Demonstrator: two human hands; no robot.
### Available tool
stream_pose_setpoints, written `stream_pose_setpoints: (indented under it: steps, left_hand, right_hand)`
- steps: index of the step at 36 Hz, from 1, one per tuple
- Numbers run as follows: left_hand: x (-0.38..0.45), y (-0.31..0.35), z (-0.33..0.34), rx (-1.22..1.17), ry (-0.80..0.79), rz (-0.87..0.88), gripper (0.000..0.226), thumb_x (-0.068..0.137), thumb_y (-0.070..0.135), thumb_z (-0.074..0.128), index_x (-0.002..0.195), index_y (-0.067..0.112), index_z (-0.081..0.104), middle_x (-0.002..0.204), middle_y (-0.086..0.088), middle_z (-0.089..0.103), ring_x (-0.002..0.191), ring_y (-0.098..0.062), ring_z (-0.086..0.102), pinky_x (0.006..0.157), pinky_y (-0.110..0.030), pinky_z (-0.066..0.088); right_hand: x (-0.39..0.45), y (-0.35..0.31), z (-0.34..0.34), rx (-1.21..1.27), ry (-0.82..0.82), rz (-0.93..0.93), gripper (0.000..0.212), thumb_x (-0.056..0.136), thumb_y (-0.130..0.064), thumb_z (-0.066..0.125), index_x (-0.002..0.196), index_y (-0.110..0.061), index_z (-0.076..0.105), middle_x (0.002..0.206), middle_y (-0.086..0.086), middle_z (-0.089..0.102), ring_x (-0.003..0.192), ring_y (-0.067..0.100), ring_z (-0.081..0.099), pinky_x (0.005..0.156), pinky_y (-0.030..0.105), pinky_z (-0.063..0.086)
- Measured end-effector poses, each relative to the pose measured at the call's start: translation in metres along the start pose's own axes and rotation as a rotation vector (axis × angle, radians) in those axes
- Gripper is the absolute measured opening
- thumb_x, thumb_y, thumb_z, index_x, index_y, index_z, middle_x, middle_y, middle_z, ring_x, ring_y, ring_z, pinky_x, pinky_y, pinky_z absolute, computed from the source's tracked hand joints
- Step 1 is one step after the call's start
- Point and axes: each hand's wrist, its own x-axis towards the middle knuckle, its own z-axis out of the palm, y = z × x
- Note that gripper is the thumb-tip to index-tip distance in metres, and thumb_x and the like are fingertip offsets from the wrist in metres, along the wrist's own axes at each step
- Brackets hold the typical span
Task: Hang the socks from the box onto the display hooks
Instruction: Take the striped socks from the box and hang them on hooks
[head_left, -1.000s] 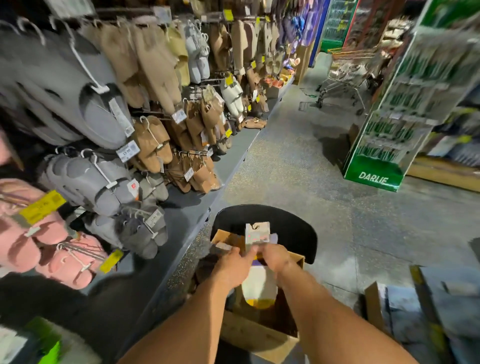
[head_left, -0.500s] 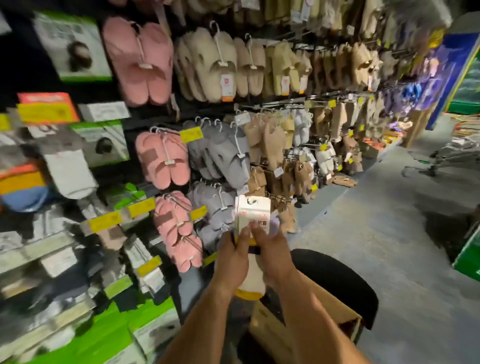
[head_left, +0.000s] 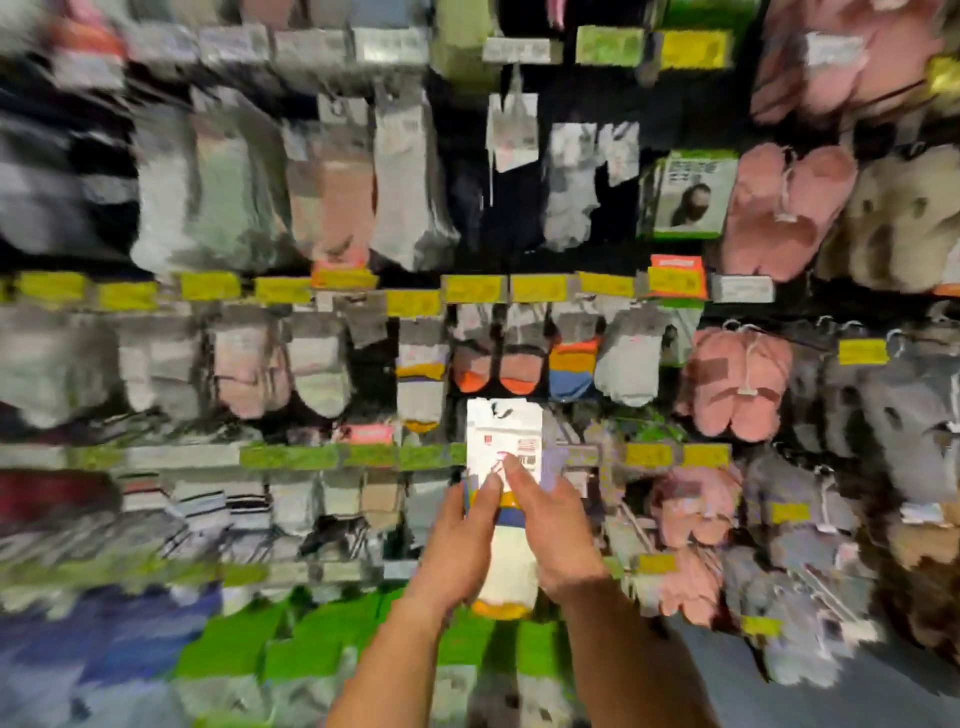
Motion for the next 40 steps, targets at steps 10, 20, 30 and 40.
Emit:
stream_pose_setpoints:
  steps: [10, 20, 30, 40]
  left_hand:
    - [0.047, -0.034, -0.13, -0.042, 0.12, 0.036, 0.018, 0.102, 0.039, 0.051, 0.117, 0.031, 0.059, 0.112, 0.021, 0.065, 0.091, 0.022, 0.057, 0.068, -0.002, 0.042]
    - [0.122, -0.043, -0.135, -0.01, 0.149, 0.08, 0.045, 0.099, 0.048, 0.052, 0.136, 0.023, 0.053, 0.127, 0.009, 0.064, 0.118, -0.006, 0.059, 0.095, -0.028, 0.045]
    - [0.232, -0.112, -0.148, -0.322, 0.026, 0.042, 0.07, 0.086, 0.075, 0.057, 0.136, 0.026, 0.057, 0.14, -0.009, 0.06, 0.133, -0.032, 0.053, 0.113, -0.061, 0.035]
    - [0.25, -0.077, -0.148, -0.097, 0.161, 0.156, 0.025, 0.105, 0.026, 0.048, 0.125, 0.011, 0.055, 0.112, -0.007, 0.067, 0.105, -0.022, 0.061, 0.078, -0.012, 0.043]
  right_hand:
    - [0.027, 0.037, 0.139, 0.036, -0.114, 0.043, 0.021, 0.096, -0.014, 0.062, 0.102, -0.033, 0.065, 0.102, -0.016, 0.075, 0.094, 0.002, 0.07, 0.077, 0.014, 0.052]
    - [0.09, 0.069, 0.152, -0.067, 0.116, -0.087, 0.023, 0.081, -0.019, 0.081, 0.091, -0.012, 0.062, 0.085, 0.002, 0.073, 0.081, 0.015, 0.071, 0.072, 0.03, 0.055]
    - [0.145, 0.074, 0.161, -0.157, 0.231, -0.019, 0.038, 0.083, -0.005, 0.076, 0.065, -0.015, 0.044, 0.048, -0.013, 0.045, 0.044, -0.001, 0.037, 0.049, 0.016, 0.032]
    - [0.188, 0.078, 0.134, -0.182, 0.24, -0.037, 0.028, 0.089, -0.02, 0.072, 0.079, -0.001, 0.053, 0.067, 0.013, 0.049, 0.062, 0.016, 0.05, 0.056, 0.027, 0.038]
